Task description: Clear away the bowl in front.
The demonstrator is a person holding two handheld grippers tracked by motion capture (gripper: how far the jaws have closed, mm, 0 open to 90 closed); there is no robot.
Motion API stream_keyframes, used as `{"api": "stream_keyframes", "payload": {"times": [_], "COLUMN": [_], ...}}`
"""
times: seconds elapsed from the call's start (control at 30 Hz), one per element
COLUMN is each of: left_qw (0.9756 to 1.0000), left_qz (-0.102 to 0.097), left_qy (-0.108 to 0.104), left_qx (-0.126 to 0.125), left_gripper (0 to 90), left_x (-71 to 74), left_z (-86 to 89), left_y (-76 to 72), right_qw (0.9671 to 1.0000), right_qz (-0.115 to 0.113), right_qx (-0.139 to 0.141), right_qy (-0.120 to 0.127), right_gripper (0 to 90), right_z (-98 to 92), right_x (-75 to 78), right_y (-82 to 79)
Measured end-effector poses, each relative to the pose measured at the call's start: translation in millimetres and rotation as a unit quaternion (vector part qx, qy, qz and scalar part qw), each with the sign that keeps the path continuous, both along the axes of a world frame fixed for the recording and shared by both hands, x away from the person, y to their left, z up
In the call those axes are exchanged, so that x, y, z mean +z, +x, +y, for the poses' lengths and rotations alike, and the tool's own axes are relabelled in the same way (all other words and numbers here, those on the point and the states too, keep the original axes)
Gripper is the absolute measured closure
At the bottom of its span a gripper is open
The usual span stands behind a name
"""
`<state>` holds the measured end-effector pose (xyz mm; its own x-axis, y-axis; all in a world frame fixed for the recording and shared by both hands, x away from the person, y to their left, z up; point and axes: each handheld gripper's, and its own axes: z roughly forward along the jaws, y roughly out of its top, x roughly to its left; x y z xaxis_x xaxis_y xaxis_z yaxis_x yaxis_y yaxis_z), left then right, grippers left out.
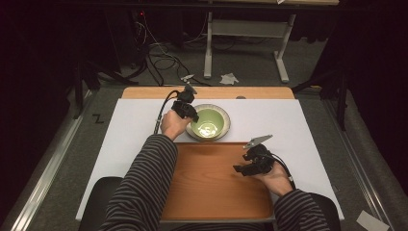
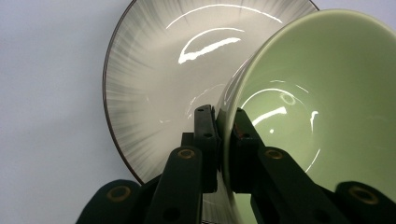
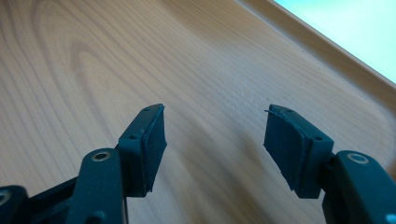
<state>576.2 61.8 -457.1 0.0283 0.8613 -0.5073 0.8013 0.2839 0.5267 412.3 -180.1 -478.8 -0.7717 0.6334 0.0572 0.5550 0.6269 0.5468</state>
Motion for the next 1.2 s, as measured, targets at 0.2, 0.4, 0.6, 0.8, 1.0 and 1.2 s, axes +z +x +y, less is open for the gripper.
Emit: {"api": "stream_keyframes", "payload": {"times": [0.2,0.4,0.6,0.8,1.0,1.2], "left_qw": [0.9999,0.9999,0.9998,0.9997,0.9994,0.9986], "left_qz": [-0.006,-0.009,-0.012,-0.014,-0.016,-0.037], "left_qy": [-0.005,-0.005,-0.009,-0.009,-0.015,-0.013], "left_qx": [-0.008,-0.01,-0.01,-0.018,-0.024,-0.035], "left_gripper": [84.7,84.6,84.6,84.6,84.5,84.5], "left_x": [7.5,11.7,15.2,19.3,24.0,28.4], "left_z": [1.0,4.2,5.5,6.3,5.3,3.7], "left_y": [-4.3,-6.7,-8.4,-12.5,-16.4,-23.0], "right_qw": [1.0,1.0,1.0,1.0,1.0,1.0], "right_qz": [0.001,0.001,0.001,0.004,0.005,0.004], "right_qx": [0.0,-0.002,0.0,0.002,0.001,0.004], "right_qy": [0.0,0.001,0.001,-0.001,0.001,-0.004], "right_gripper": [39.9,39.9,39.9,39.9,39.8,39.9], "right_z": [-0.1,0.2,0.1,0.2,0.4,0.6], "right_x": [-0.1,-0.6,-0.9,-1.0,-1.3,-1.5], "right_y": [0.1,0.4,0.8,0.9,0.8,0.8]}}
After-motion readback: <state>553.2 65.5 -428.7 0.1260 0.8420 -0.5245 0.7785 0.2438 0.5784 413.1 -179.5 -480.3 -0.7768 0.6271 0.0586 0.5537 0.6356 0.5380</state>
